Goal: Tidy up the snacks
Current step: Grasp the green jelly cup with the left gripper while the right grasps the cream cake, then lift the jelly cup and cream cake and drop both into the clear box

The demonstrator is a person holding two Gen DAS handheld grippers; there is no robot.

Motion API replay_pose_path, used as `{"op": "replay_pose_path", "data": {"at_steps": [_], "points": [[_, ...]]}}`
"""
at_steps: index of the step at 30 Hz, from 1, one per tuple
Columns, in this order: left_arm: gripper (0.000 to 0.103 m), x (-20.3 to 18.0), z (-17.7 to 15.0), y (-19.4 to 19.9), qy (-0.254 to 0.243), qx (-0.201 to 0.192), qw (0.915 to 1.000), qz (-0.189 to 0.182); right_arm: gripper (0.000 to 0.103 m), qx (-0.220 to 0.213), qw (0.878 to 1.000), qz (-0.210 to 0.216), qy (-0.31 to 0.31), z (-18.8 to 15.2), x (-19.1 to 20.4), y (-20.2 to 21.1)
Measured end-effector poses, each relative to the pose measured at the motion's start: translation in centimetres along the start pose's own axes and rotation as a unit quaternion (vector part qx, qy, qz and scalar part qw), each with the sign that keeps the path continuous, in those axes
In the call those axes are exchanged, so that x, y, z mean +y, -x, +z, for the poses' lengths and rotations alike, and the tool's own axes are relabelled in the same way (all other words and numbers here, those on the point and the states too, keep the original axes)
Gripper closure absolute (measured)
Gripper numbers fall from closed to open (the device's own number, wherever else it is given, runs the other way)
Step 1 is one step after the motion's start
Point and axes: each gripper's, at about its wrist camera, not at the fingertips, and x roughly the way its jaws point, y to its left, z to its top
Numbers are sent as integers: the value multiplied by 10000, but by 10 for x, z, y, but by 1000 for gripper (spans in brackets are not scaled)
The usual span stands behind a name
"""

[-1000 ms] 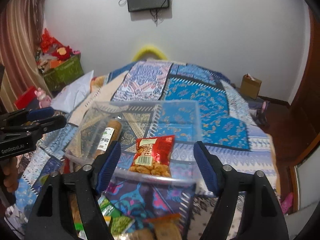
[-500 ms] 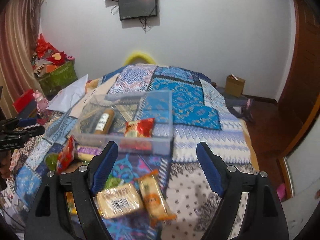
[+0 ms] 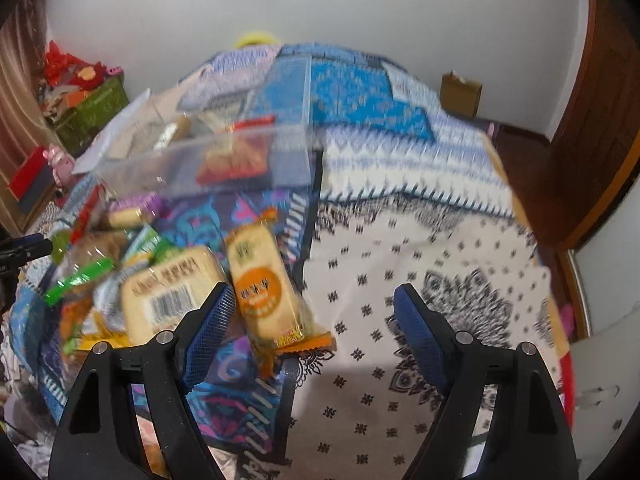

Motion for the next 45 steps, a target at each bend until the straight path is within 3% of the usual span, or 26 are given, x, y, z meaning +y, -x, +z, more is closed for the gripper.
{"op": "replay_pose_path", "data": {"at_steps": [9,17,22,25,33,45], "points": [[38,-6,2,-20,-140,-37,9999,42,24,23,9999,-7,143,-2,2,-9],[54,-10,2,-37,-182,69,9998,-17,25,-64,9993,-97,353,6,10,-17],[58,-13,2,-37,-196,-45,9998,35,39,-33,9992,124,372,12,10,-21],[59,-15,0,-33,-227,-95,9997,57,54,-25,9987,213,461,14,14,-22],[63,-17,-8,-5,-291,-330,9990,40,65,-19,9996,242,121,12,7,-18],[63,-32,-1,33,-378,-731,9966,-79,63,205,9978,459,430,10,14,-20]]}}
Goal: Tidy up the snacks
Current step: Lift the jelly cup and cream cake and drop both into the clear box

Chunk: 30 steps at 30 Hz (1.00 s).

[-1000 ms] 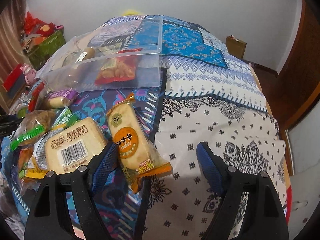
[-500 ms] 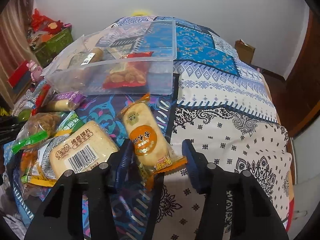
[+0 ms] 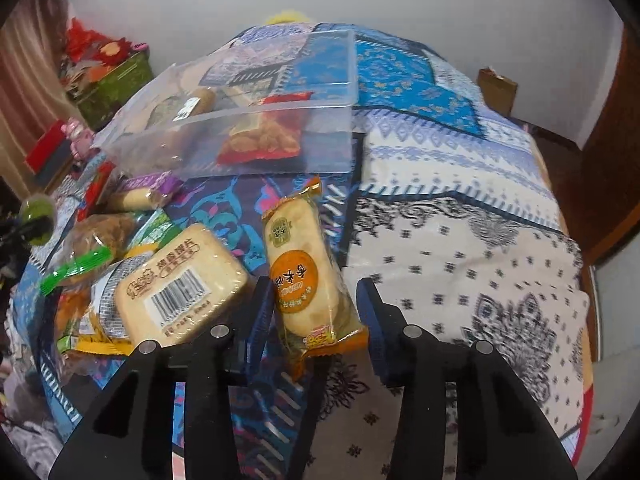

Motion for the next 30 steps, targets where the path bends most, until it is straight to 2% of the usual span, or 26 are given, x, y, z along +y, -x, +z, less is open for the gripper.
{"op": "replay_pose_path", "data": {"at_steps": [5,7,13,22,30], "points": [[63,-8,8,4,-67,-79,9999,-45,64,-77,10000,2,-1,2,0,-3],[63,-11,13,4,-84,-115,9999,-74,68,-137,9999,19,-51,2,-2,-2],[63,-23,33,6,-194,-291,9993,-125,71,-420,9990,-58,-106,5,-3,17],[63,-44,79,9,-289,-688,9970,-213,71,-1131,9934,4,-199,33,-5,60],[63,-65,110,0,-436,-883,9949,-212,71,-1493,9885,126,-188,60,2,67]]}}
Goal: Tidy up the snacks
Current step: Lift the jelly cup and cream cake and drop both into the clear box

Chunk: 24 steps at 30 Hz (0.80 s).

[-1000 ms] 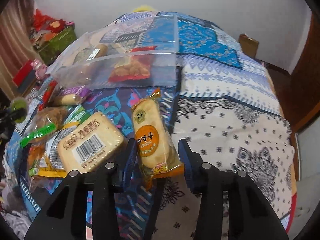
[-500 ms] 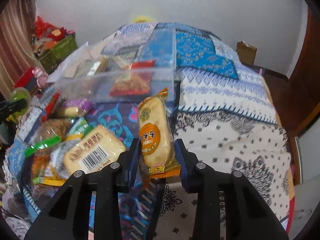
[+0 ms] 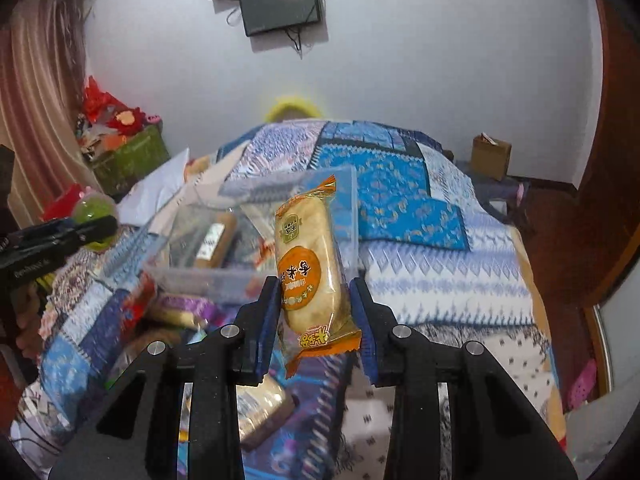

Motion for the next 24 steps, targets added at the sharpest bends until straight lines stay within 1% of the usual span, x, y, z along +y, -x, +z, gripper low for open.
{"op": "replay_pose_path", "data": {"at_steps": [3,7,12,18,24], "points": [[63,-3,11,-14,77,58,9999,-128,71,-54,10000,35,11,7,3,-5],[63,-9,24,-37,76,107,9999,-100,71,-99,9999,112,-45,15,5,-15],[63,-14,32,-65,143,246,9995,-130,71,-87,9998,177,-68,24,8,-33],[63,-21,33,-97,100,440,9989,-127,71,98,9999,120,-72,31,7,-62],[63,-26,29,-122,147,702,9972,-208,71,357,9994,6,-17,27,4,-84]]}}
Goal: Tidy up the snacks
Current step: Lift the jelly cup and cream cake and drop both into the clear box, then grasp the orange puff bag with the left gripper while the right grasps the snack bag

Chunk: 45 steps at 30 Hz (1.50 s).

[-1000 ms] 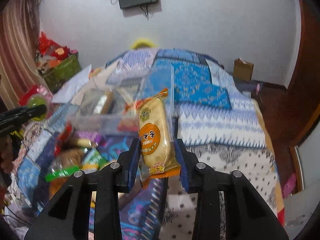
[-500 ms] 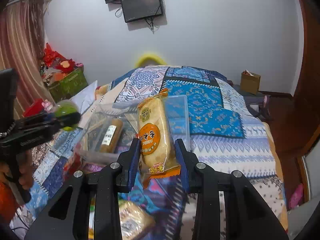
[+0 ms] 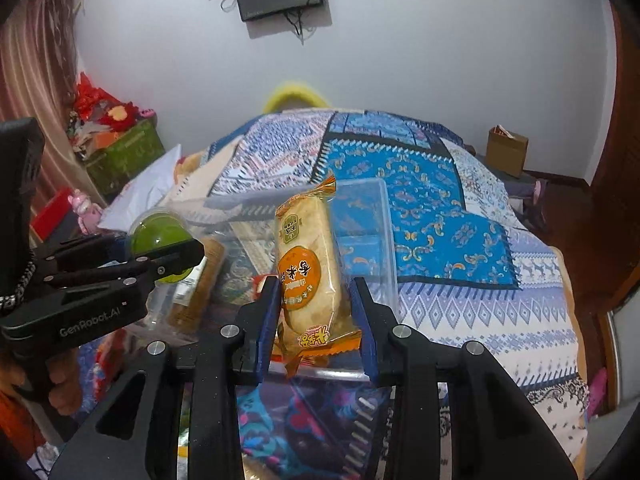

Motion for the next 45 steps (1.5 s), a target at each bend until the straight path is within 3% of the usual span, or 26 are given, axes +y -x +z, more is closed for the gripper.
{"op": "replay_pose_path", "data": {"at_steps": [14,18,21,27,34,38,45], "points": [[63,3,-15,-42,199,760,9969,-24,74,353,9993,-61,129,-8,-1,-16],[61,0,-17,-38,143,733,9972,-49,74,359,9992,-76,169,-10,2,-13],[48,-3,-15,-31,85,678,9977,-44,74,347,9992,-21,172,-10,5,-6],[48,-6,-12,-4,4,464,9989,4,72,260,9993,-70,256,-10,10,15],[45,-4,-14,51,-92,94,9999,45,45,-5,9997,-60,245,-15,21,52],[41,-2,-24,85,-233,-88,9996,141,44,-60,9996,-23,271,-21,28,71],[38,5,-60,123,-240,-31,9995,179,43,-41,9988,-122,468,-48,46,98]]}}
